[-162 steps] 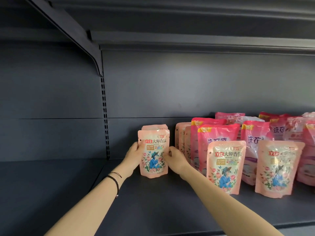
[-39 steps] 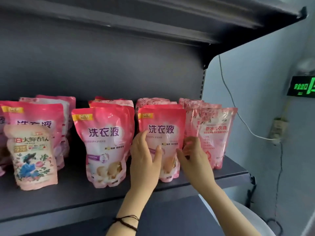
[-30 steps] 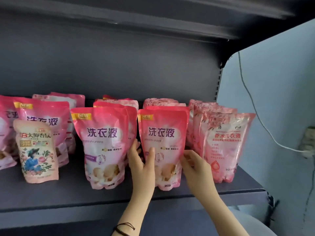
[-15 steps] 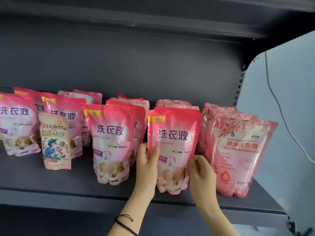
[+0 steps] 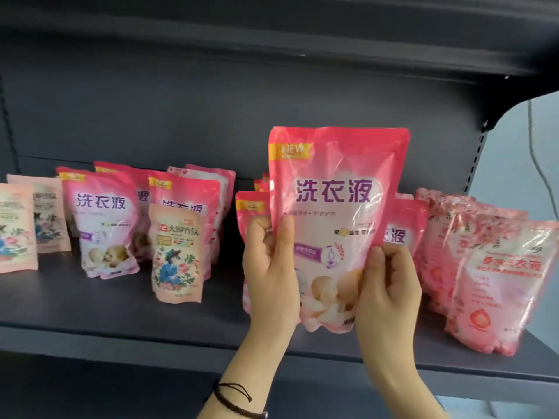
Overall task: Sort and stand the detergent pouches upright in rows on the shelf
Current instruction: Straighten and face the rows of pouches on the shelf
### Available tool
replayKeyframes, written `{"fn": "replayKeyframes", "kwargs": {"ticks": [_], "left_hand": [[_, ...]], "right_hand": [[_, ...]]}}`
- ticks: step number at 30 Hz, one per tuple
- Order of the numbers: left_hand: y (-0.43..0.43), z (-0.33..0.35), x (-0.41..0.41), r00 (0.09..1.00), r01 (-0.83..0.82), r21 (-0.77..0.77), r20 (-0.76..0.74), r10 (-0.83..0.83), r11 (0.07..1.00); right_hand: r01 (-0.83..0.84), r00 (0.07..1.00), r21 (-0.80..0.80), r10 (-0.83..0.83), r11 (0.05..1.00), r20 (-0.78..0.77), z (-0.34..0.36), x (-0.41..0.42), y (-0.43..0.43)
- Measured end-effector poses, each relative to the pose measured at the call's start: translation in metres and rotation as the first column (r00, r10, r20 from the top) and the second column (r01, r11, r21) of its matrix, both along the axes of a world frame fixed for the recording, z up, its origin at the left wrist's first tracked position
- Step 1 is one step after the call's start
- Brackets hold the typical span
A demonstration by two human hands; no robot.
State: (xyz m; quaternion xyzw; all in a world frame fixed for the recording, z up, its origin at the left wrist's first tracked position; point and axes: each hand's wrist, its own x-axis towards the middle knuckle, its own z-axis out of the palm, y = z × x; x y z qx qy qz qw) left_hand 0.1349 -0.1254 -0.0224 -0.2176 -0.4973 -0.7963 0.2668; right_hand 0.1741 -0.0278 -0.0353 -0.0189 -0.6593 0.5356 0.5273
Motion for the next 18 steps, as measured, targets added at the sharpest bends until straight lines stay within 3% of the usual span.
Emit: {"fn": "replayKeyframes", "kwargs": {"ticks": [4, 10, 18], "left_hand": [[-0.076, -0.002, -0.02, 0.996, -0.086, -0.03, -0.01, 0.086, 0.996], [-0.168, -0.027, -0.06, 0.978, -0.191, -0.151, 0.052, 0.201, 0.97], [-0.203, -0.064, -0.103, 0.946, -0.272, -0.205, 0.122, 0.3, 0.94]], "right_hand": [[-0.106, 0.994, -0.017, 0.106, 0.994, -0.009, -0.003, -0.017, -0.073], [-0.192, 0.976, -0.058, 0.197, 0.98, 0.094, -0.033, -0.057, -0.16], [-0.247, 0.936, -0.058, 0.254, 0.967, 0.246, -0.057, -0.086, -0.199]]}}
